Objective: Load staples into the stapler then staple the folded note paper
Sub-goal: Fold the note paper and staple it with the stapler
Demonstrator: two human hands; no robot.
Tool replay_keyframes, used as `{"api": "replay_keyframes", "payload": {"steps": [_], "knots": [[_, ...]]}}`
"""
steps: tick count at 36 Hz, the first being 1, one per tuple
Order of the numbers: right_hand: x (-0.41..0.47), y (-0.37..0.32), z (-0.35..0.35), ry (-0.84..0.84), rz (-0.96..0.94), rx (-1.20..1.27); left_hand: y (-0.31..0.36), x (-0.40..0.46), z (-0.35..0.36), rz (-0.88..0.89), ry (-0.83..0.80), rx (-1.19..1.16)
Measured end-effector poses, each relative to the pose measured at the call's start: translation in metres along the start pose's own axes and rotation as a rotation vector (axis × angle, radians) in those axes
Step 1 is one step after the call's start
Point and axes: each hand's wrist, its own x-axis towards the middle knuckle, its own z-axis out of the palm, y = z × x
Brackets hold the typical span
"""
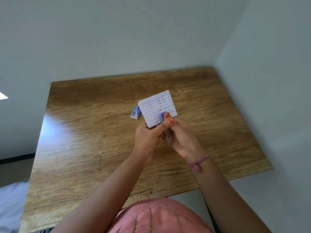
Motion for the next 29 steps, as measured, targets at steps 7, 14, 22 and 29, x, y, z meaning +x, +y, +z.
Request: {"api": "replay_keyframes", "payload": {"steps": [7, 14, 22, 29], "knots": [[0.001, 0.000, 0.007, 0.049, 0.008, 0.019, 0.004, -0.001, 0.000, -0.051, 0.006, -0.049], [0.003, 0.005, 0.013, 0.141, 0.012, 0.086, 0.006, 0.000, -0.001, -0.075, 0.053, -0.113], [0.006, 0.004, 0.014, 0.136, 0.019, 0.065, 0.008, 0.005, -0.004, -0.092, 0.032, -0.143], [0.006, 0.001, 0.008, 0.111, 0.024, -0.032, 0.018, 0.012, -0.014, -0.119, -0.106, -0.044]]}}
